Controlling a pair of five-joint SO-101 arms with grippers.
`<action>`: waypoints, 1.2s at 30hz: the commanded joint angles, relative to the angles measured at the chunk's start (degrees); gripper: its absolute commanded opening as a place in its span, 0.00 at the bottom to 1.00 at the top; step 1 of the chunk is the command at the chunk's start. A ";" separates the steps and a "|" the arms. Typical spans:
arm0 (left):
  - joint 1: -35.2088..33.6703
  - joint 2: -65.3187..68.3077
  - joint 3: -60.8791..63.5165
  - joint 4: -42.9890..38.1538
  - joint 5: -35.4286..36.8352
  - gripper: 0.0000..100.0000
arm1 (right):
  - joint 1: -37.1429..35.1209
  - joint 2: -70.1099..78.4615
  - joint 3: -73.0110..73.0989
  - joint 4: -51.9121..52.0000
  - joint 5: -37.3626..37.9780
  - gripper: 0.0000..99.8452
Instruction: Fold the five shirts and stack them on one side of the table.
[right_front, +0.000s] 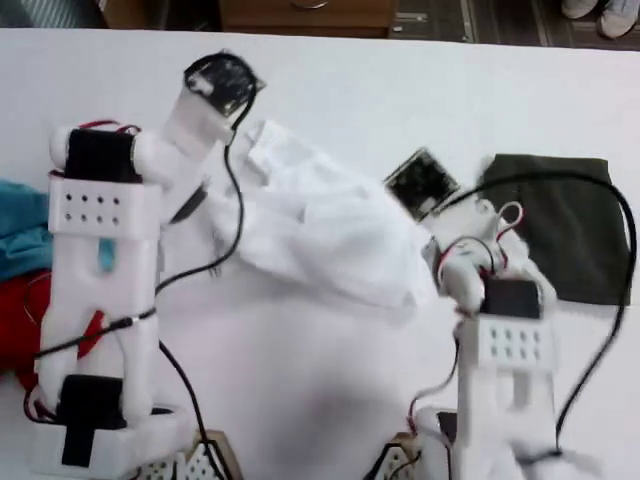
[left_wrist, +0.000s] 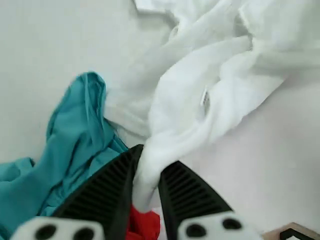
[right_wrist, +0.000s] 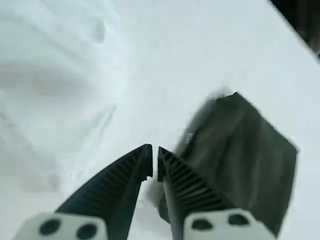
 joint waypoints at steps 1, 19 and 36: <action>-3.69 -2.11 7.34 -4.04 -0.44 0.02 | -0.31 15.34 -4.04 -1.98 -5.63 0.12; -4.48 -2.11 20.35 -9.41 -3.60 0.02 | -9.10 67.30 -59.96 16.48 -9.41 0.20; -3.34 -2.20 20.18 -12.13 -3.60 0.02 | -11.03 76.00 -66.20 23.08 -3.96 0.20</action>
